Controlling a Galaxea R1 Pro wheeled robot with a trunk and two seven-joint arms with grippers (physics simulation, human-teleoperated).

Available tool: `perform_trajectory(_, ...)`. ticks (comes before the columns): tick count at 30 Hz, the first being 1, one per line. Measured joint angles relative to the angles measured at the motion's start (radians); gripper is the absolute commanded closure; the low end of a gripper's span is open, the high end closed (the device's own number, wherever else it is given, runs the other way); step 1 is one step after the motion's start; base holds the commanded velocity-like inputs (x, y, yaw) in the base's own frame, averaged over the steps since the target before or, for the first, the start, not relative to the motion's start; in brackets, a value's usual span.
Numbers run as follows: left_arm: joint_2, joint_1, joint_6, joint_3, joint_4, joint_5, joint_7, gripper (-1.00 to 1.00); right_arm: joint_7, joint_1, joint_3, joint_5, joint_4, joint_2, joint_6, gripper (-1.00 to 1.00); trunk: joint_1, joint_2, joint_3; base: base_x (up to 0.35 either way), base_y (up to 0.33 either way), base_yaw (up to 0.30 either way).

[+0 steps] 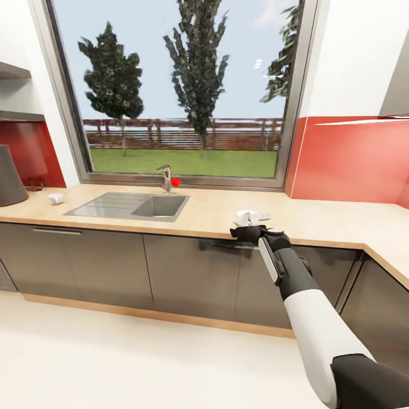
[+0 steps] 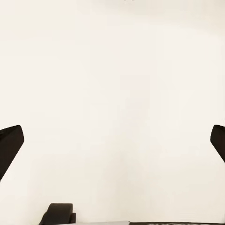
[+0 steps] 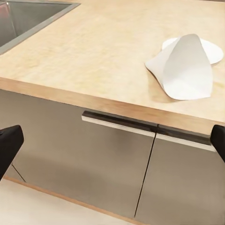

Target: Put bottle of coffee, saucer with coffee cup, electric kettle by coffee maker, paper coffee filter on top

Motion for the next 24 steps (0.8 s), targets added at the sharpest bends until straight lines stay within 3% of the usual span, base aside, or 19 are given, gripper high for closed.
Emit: perform_trajectory(24,0.0,0.0,-0.001,0.0,0.0,0.0,0.0,-1.0,-0.002,0.0,-0.006,0.002,0.04,-0.001,-0.003,-1.0,0.0,0.0,0.0,0.058,0.0,0.0)
